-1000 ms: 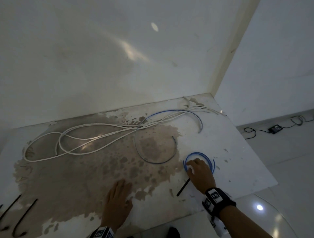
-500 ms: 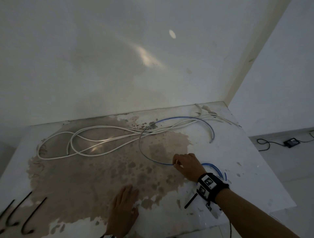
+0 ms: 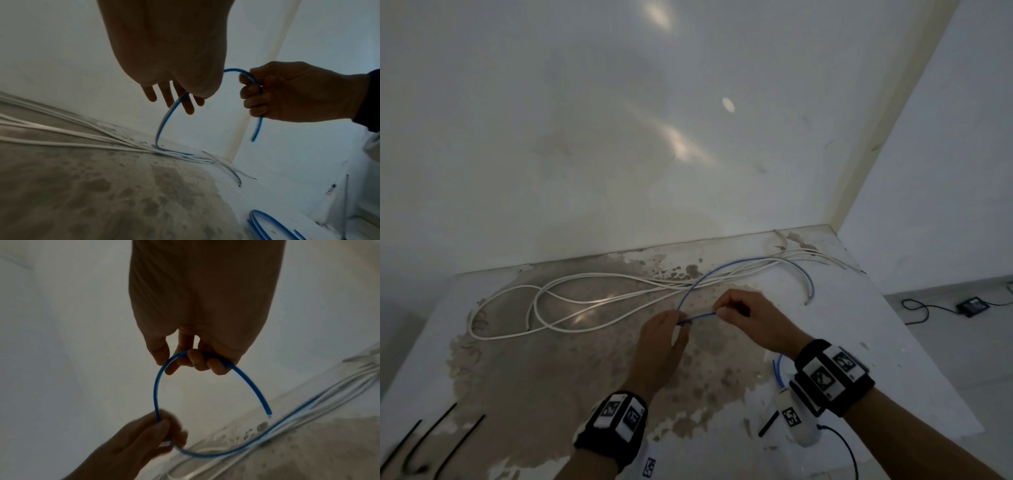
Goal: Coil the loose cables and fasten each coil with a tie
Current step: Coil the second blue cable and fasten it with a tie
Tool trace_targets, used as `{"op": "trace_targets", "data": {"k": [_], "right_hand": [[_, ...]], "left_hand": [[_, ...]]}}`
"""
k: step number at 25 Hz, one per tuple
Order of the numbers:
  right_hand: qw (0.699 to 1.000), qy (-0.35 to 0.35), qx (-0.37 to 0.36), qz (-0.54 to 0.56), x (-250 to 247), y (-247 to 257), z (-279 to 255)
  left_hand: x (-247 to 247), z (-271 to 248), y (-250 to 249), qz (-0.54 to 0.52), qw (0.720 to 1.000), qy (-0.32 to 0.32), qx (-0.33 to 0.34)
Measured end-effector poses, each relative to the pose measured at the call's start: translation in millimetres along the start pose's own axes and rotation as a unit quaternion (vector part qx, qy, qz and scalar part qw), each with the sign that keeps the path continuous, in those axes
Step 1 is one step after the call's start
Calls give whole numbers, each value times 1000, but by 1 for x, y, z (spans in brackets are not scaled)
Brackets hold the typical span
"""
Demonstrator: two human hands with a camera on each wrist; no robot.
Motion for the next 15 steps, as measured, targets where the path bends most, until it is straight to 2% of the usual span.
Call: {"op": "trace_targets", "data": {"k": [4, 7, 11, 13, 15], "right_hand": [[994, -107, 20, 14, -58, 0, -6], [985, -173, 25, -1, -76, -7, -12], [944, -325, 30, 52, -106, -20, -29], [947, -315, 40, 42, -98, -26, -26], [967, -246, 49, 34, -66, -27, -12]], "left_hand": [[-22, -1, 7, -78, 996, 34, -8], [-34, 2, -5, -112, 993, 42, -10], [-46, 12, -1, -190, 979, 48, -58], [-48, 15, 2, -299, 948, 59, -91], [-50, 18, -8, -465, 872, 73, -134]]}}
Point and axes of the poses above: each hand's wrist, its own z-axis towards the middle knuckle, its own x-axis out of the palm, y = z × x, the point moved 10 cm from there along z, towards the middle knuckle, and after that the axes turned 12 degrees about -x, right-handed, at the moved point
